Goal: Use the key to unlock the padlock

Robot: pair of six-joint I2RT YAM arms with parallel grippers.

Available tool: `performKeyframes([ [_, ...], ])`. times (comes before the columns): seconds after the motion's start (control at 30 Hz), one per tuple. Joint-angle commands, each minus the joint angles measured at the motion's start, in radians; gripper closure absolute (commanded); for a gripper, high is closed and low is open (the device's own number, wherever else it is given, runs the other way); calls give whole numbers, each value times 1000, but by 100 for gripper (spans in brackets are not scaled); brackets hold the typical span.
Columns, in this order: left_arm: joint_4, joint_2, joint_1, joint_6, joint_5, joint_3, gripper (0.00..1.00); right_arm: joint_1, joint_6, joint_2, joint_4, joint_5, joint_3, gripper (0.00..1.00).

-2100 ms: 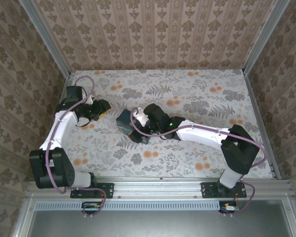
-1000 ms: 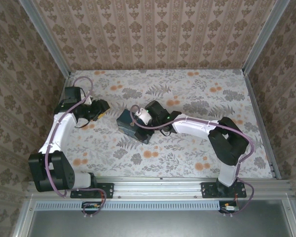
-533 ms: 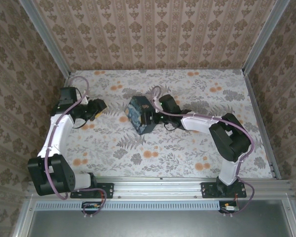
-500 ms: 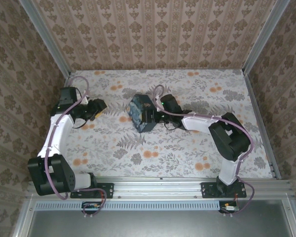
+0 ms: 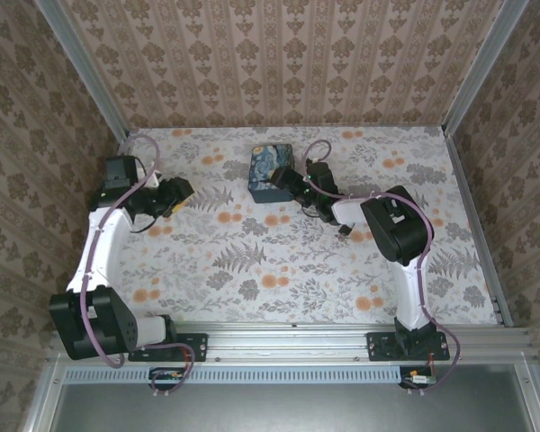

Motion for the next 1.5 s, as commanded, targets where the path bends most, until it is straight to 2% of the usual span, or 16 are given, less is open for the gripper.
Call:
performKeyframes([
  [0.0, -50, -34, 24, 48, 0, 39, 51, -10, -185, -62, -257, 50, 81, 0],
  [0.1, -48, -24, 45, 74, -10, 43, 50, -9, -431, -137, -542, 139, 169, 0],
  [0.2, -50, -2, 46, 132, -70, 58, 42, -36, -569, -240, -602, 159, 130, 0],
  [0.27, -42, -2, 39, 166, -151, 56, 1, -71, -631, -318, -614, 141, 77, 0],
  [0.4, 64, -63, 16, 223, -457, -58, 0, -170, -743, -513, -568, 185, -106, 0],
  [0.53, 494, -224, 11, 393, -663, -405, 0, -256, -930, -675, -465, 339, -324, 0],
  [0.67, 734, -206, 24, 466, -801, -585, 0, -354, -954, -747, -368, 351, -489, 0],
  [0.93, 1311, 34, 38, 466, -720, -725, 0, -454, -913, -670, 161, 126, -734, 0],
  [1.03, 1280, 102, 66, 439, -611, -662, 0, -453, -890, -576, 390, 175, -815, 0],
  [1.1, 1318, 141, 69, 413, -571, -660, 0, -459, -894, -586, 413, 153, -837, 0],
  [1.13, 1460, 179, 61, 439, -538, -695, 0, -458, -909, -581, 394, 125, -822, 0],
  [1.17, 1408, 166, 37, 468, -511, -685, 0, -455, -916, -586, 338, 116, -798, 0],
  [1.2, 1409, 183, -19, 513, -577, -679, 0, -454, -916, -582, 316, 122, -785, 0],
  [1.27, 1627, 291, -111, 614, -676, -723, 0, -454, -903, -584, 314, 156, -786, 0],
  [1.3, 1521, 250, -123, 581, -761, -711, 0, -454, -895, -581, 319, 173, -785, 0],
  [1.47, 1558, 266, -118, 581, -773, -713, 0, -434, -898, -584, 306, 230, -781, 0],
])
